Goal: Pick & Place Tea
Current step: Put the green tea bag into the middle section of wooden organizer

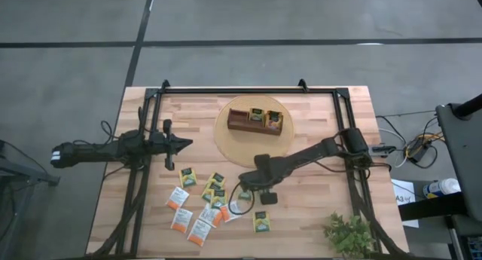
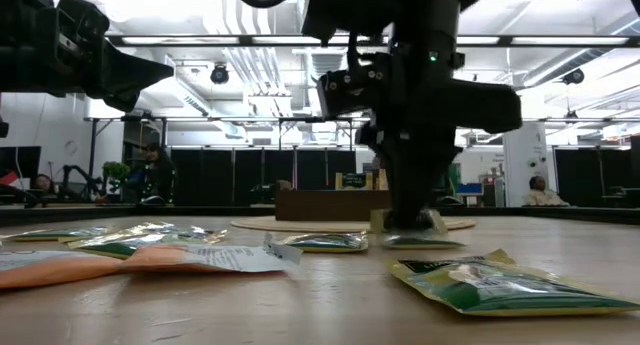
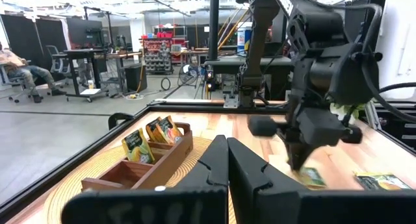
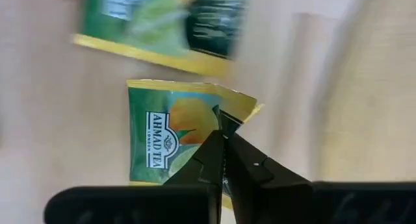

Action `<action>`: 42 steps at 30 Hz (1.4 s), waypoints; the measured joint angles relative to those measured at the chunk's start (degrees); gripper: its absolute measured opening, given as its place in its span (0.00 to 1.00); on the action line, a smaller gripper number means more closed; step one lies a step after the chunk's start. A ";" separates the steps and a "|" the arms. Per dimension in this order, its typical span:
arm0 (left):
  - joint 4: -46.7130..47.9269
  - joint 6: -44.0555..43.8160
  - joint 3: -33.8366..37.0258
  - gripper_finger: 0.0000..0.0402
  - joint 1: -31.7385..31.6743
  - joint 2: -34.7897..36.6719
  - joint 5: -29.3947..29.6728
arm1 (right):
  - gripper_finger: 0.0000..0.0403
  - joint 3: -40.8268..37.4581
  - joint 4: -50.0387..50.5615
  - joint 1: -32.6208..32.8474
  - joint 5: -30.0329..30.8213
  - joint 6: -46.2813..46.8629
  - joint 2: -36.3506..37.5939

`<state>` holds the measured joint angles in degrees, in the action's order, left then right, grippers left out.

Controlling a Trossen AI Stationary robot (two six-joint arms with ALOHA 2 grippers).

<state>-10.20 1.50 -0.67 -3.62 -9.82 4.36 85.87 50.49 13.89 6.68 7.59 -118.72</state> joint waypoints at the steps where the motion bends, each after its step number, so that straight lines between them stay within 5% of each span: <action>1: 0.00 0.00 0.00 0.00 0.02 0.00 0.02 | 0.02 0.99 1.76 -0.24 2.79 -0.64 0.18; 13: 0.00 0.00 0.00 0.00 0.00 0.00 0.02 | 0.02 11.49 9.30 -7.70 28.13 -6.85 2.84; 28: 0.00 -0.02 0.00 0.00 0.02 0.00 0.00 | 0.02 12.30 2.81 -20.45 32.82 -16.86 3.22; 42: -0.02 0.00 0.00 0.00 0.00 -0.01 0.02 | 0.02 4.13 -7.86 -21.60 40.85 -19.94 3.23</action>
<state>-10.22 1.50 -0.67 -3.62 -9.84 4.38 90.01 42.64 -7.71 47.53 -12.35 -115.48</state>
